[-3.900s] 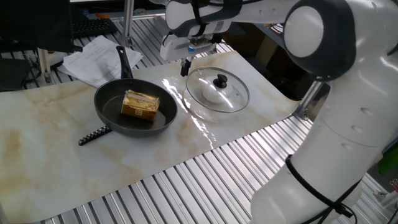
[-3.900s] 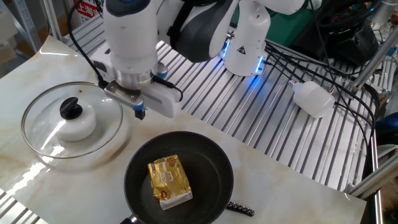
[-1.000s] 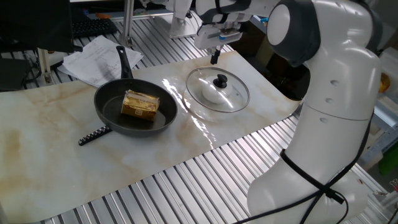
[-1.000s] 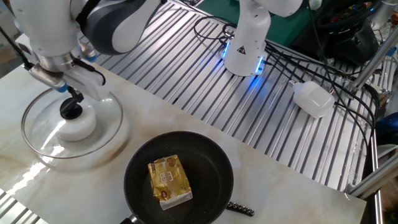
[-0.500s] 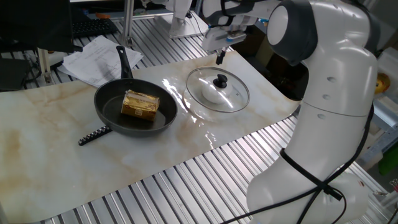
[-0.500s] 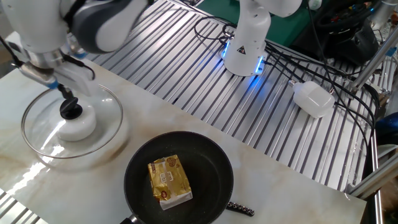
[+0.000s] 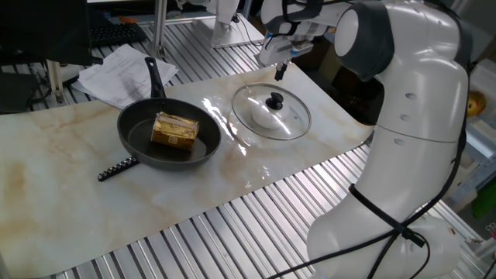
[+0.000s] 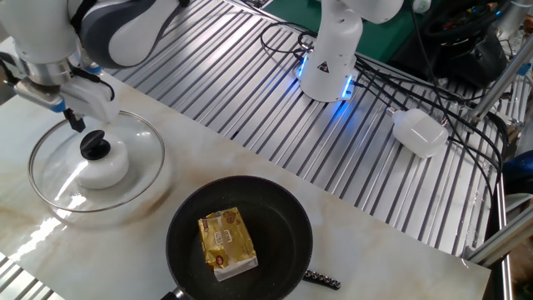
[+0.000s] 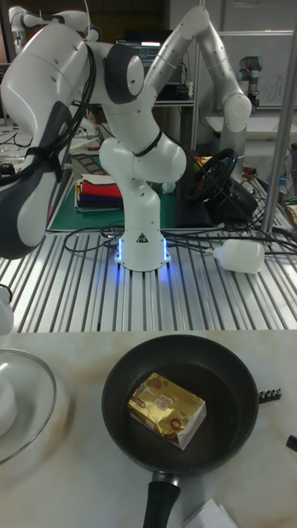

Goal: Cover the pot with the lid

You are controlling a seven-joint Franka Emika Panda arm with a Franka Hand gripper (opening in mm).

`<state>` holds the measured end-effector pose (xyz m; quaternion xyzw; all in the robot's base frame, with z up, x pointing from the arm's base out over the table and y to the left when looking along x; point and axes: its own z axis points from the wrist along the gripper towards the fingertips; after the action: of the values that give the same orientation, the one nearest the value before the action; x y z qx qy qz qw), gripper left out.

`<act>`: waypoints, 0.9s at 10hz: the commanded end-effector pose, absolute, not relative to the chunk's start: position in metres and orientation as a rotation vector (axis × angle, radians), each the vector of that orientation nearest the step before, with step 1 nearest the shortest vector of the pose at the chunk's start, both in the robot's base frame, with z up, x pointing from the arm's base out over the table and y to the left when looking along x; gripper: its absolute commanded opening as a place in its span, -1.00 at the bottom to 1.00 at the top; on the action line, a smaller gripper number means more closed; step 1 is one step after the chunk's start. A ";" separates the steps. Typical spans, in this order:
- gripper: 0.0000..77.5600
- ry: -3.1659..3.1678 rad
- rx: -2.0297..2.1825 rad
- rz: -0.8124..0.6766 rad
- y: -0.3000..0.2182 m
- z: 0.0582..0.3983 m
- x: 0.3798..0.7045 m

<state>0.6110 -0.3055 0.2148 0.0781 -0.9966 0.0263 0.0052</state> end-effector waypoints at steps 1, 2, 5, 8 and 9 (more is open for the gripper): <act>-1.00 -3.133 0.257 0.081 -0.307 0.217 0.613; -1.00 -3.137 0.262 0.082 -0.307 0.217 0.614; -1.00 -3.142 0.285 0.081 -0.306 0.216 0.614; -1.00 -3.155 0.288 0.085 -0.306 0.214 0.613; -1.00 -3.172 0.281 0.089 -0.306 0.214 0.613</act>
<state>0.6130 -0.3051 0.2119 0.0908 -0.9954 0.0258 -0.0168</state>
